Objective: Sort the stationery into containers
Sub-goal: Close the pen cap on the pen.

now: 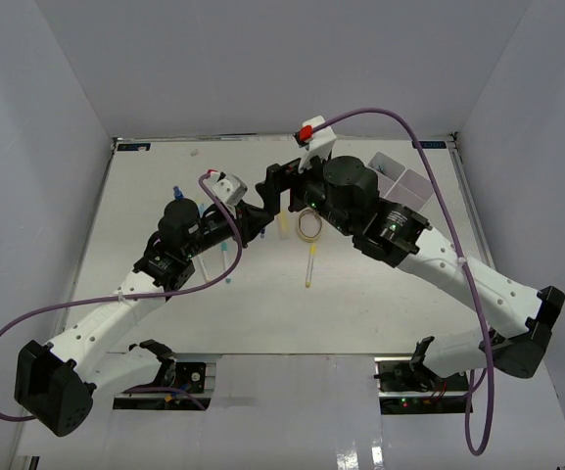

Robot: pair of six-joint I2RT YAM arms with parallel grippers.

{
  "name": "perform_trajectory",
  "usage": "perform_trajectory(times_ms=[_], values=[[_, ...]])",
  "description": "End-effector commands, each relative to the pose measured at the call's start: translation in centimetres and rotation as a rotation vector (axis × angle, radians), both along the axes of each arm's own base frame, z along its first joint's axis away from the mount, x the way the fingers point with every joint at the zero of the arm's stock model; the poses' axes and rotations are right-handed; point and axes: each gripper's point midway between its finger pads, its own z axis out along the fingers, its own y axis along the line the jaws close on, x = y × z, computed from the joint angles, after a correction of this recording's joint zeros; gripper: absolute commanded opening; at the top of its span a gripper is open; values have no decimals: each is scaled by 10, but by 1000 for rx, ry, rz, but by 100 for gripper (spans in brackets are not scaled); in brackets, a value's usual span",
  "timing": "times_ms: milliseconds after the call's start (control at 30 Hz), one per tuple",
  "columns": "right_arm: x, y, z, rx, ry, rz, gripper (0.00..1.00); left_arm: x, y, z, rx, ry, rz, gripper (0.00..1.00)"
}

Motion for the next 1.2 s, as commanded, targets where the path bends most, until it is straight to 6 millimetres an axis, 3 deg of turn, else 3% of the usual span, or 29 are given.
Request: perform_trajectory(times_ms=[0, 200, 533, 867, 1167], values=[[2, -3, 23, 51, -13, -28, 90, -8, -2, 6, -10, -22, -35, 0], [-8, 6, 17, 5, -43, 93, 80, -29, -14, 6, -25, -19, -171, 0], [-12, -36, 24, 40, -95, 380, 71, -60, -29, 7, -33, 1, -392, 0], [-55, -25, 5, 31, -134, 702, 66, -65, -30, 9, -43, 6, -430, 0], [-63, -16, -2, 45, -173, 805, 58, -66, -29, 11, -47, 3, -432, 0]])
